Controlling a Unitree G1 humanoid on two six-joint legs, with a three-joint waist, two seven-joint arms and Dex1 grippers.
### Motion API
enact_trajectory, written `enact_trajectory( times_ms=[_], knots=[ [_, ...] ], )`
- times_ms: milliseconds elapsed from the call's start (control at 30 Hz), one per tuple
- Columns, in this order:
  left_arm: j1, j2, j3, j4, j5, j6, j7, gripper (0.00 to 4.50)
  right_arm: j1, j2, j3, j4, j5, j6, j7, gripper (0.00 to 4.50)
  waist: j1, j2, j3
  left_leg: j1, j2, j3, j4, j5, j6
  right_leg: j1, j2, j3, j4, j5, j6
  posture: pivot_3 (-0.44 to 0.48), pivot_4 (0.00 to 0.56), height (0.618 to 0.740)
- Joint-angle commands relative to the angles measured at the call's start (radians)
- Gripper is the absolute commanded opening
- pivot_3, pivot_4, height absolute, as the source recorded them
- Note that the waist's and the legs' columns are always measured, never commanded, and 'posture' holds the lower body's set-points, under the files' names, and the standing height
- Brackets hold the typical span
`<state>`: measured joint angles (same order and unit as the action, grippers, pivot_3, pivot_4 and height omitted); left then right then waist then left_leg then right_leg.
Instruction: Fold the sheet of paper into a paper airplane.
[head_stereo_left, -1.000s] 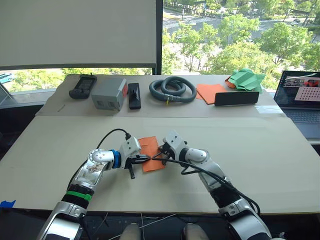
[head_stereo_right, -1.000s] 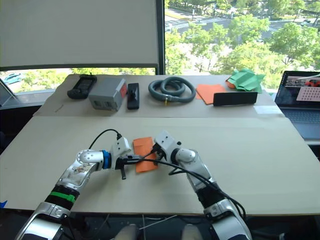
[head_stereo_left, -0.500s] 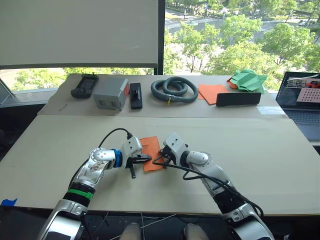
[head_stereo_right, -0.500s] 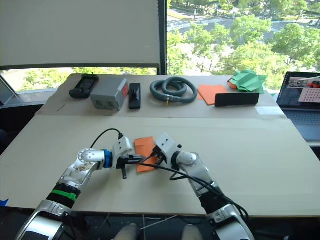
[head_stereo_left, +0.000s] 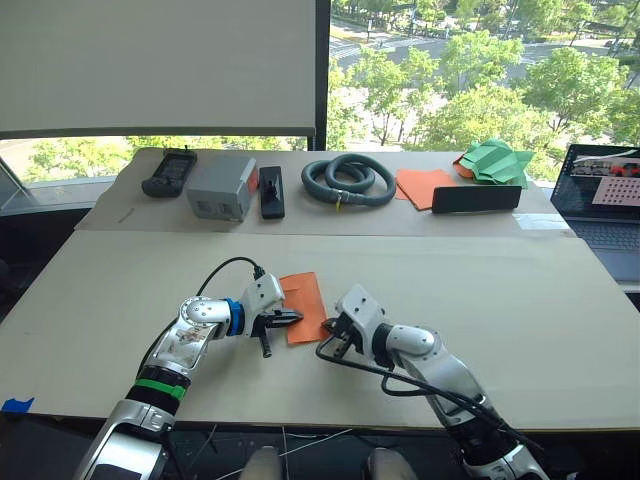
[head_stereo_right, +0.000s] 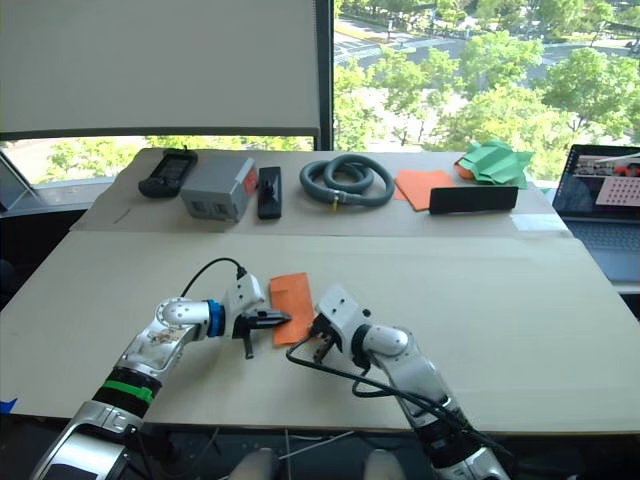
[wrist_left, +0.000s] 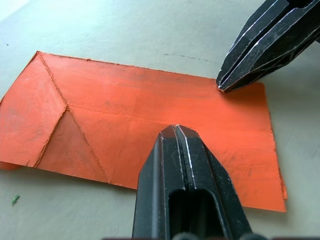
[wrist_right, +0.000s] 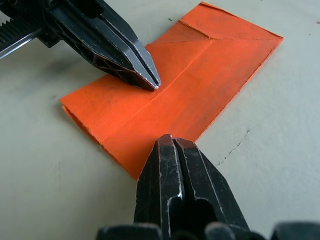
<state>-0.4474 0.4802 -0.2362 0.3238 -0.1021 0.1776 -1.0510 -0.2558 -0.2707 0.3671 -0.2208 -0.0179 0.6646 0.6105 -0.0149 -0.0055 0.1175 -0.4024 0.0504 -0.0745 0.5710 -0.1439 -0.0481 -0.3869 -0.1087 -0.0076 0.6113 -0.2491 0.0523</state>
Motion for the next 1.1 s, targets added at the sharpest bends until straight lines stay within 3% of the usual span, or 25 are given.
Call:
enact_trajectory(
  times_ms=[33, 333, 533, 733, 1100],
  knots=[
    [0.025, 0.013, -0.029, 0.043, 0.037, 0.018, -0.005, 0.0, 0.056, -0.03, 0.038, -0.027, 0.015, 0.085, 0.016, 0.02, 0.0, 0.0, 0.0, 0.0, 0.0, 0.0, 0.0, 0.0, 0.0, 0.0, 0.0, 0.0, 0.0, 0.0, 0.0, 0.0, 0.15, 0.711],
    [0.017, 0.014, -0.016, 0.044, 0.027, 0.018, -0.009, 0.0, 0.054, -0.046, 0.01, -0.103, 0.052, 0.119, -0.012, 0.02, -0.001, -0.001, 0.0, 0.0, 0.0, 0.0, 0.0, -0.001, -0.001, 0.0, -0.001, -0.001, -0.001, 0.0, 0.0, 0.0, 0.15, 0.711],
    [0.059, 0.087, 0.115, -0.128, -0.073, 0.121, 0.003, 0.0, 0.055, -0.001, -0.174, -0.253, 0.188, 0.065, -0.022, 0.02, -0.007, -0.002, 0.007, -0.004, 0.0, 0.0, 0.0, -0.001, -0.001, -0.003, -0.001, -0.002, 0.0, 0.0, 0.0, 0.0, 0.15, 0.711],
    [0.107, 0.13, 0.145, -0.187, -0.084, 0.145, 0.014, 0.0, 0.087, -0.026, -0.22, -0.319, 0.253, 0.088, -0.024, 0.02, 0.007, -0.003, 0.01, -0.004, 0.0, 0.0, -0.002, -0.001, -0.001, -0.003, -0.002, -0.004, -0.002, 0.0, 0.0, 0.0, 0.15, 0.711],
    [-0.021, -0.009, 0.064, -0.08, -0.048, 0.105, 0.036, 0.0, 0.12, -0.073, -0.244, -0.336, 0.286, 0.098, -0.047, 0.02, 0.024, -0.004, 0.012, -0.011, -0.001, 0.001, -0.001, -0.001, -0.002, -0.003, -0.004, -0.005, -0.011, 0.001, 0.002, 0.0, 0.15, 0.711]
  ],
)
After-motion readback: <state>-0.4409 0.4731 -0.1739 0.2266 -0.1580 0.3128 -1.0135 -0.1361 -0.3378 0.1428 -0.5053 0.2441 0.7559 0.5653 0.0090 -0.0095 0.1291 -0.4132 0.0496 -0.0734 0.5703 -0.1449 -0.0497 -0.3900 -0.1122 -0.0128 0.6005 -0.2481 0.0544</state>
